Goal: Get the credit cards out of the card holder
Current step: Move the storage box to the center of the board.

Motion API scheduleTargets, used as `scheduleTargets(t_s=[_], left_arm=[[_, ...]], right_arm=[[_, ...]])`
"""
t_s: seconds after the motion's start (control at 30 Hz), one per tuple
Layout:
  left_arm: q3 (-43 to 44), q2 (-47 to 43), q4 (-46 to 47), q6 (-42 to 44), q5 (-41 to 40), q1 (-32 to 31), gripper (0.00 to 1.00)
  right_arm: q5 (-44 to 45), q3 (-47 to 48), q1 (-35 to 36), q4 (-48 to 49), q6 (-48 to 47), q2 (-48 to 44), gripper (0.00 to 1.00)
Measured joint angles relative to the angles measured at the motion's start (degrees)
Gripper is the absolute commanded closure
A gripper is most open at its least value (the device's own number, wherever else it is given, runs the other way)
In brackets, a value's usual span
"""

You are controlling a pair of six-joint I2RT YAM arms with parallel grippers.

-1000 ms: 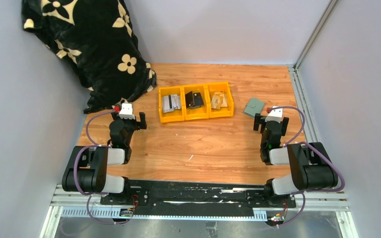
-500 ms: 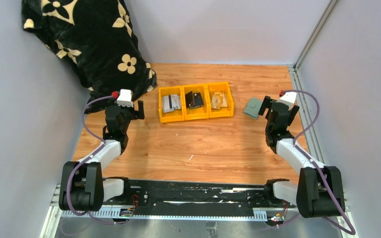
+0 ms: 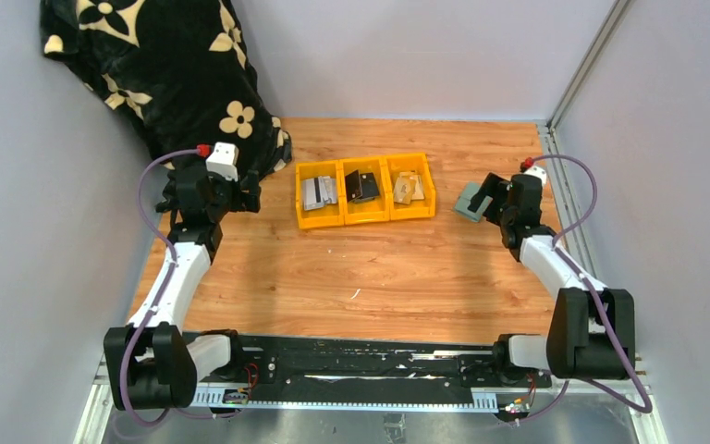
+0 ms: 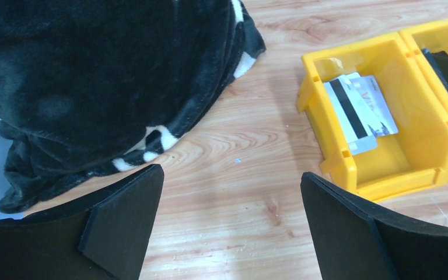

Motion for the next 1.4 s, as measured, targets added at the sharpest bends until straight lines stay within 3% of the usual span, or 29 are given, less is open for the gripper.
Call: scheduleTargets(t_s=[0.37,0.57,0.83,1.27,1.4], left_arm=[[3.4,-1.7,-14.3,0.3,4.9,0.0,0.00],[3.8,-3.5,-18.4,1.2,7.3,0.0,0.00],[4.7,-3.7,-20.8,1.9,7.9,0.0,0.00],[5.8,-3.7,-23.4,3.0,8.4,0.0,0.00],[6.2,-3.7,-23.9,3.4,8.4,0.0,0.00]], right_arm=[[-0.6,13.5,5.6,-8.9,-1.0,12.0,0.08],[0.7,21.1,5.7,-12.3,-1.2,20.6,0.19],[-3.6,30.7,11.3,-13.1,-2.6,23.4,0.30],[-0.6,39.4,16.8,-17.0,-4.2,33.7,0.68],[2.2,39.4,18.8,-18.6,-4.5,34.2,0.84]])
